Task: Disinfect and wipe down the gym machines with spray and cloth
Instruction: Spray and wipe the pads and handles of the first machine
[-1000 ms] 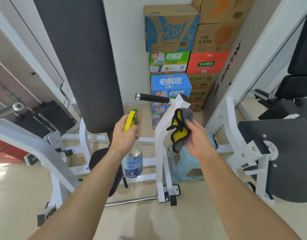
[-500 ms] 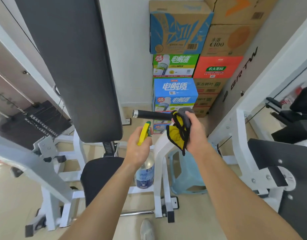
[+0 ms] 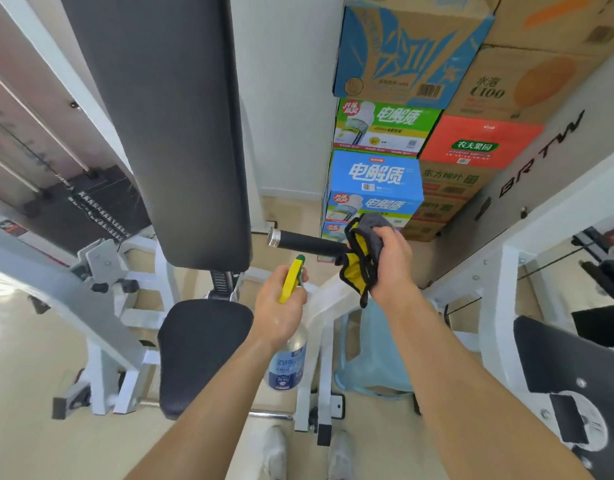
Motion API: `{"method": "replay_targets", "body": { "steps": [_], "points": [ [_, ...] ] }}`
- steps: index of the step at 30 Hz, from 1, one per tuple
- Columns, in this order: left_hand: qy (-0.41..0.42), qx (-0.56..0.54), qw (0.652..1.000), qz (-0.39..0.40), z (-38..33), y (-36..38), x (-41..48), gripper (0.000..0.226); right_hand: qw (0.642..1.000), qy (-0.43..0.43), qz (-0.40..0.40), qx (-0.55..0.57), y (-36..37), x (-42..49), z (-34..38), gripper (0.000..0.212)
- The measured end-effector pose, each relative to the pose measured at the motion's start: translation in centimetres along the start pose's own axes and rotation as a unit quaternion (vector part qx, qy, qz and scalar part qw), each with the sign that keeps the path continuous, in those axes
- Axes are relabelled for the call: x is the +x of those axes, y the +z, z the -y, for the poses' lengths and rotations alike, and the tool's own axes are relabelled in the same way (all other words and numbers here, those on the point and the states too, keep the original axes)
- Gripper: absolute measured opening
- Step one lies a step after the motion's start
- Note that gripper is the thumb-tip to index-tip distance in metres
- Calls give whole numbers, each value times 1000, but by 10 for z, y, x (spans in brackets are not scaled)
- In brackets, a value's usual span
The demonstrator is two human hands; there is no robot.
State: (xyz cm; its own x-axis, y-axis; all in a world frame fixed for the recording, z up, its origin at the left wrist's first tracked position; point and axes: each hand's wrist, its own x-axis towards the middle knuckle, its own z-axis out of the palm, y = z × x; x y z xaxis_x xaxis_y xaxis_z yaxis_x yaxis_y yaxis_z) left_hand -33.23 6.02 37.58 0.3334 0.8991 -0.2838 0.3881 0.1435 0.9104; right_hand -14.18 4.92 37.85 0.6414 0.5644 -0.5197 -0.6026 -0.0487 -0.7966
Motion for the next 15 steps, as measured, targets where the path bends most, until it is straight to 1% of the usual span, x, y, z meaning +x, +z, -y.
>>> {"method": "replay_targets", "body": {
  "steps": [4, 7, 9, 11, 12, 13, 15],
  "points": [
    [-11, -11, 1000, -27, -2, 4, -3, 26, 999, 25, 16, -14, 2, 6, -3, 35],
    [-20, -25, 998, -53, -4, 8, -4, 21, 999, 23, 30, -13, 4, 6, -1, 30],
    [-23, -33, 997, -59, -4, 10, -5, 19, 999, 6, 32, -24, 6, 3, -1, 27],
    [-25, -41, 997, -55, -2, 11, -7, 21, 994, -57, 43, -79, 10, 4, -3, 25],
    [-25, -43, 997, -54, 0, 10, -9, 23, 983, -108, 53, -136, 14, 4, -4, 25],
    [-25, -42, 997, -55, 2, 10, -9, 26, 963, -162, 71, -205, 19, 4, -5, 26],
    [-22, -40, 997, -63, 4, 7, -11, 33, 894, -265, 125, -339, 35, 3, -8, 32]
  ]
}}
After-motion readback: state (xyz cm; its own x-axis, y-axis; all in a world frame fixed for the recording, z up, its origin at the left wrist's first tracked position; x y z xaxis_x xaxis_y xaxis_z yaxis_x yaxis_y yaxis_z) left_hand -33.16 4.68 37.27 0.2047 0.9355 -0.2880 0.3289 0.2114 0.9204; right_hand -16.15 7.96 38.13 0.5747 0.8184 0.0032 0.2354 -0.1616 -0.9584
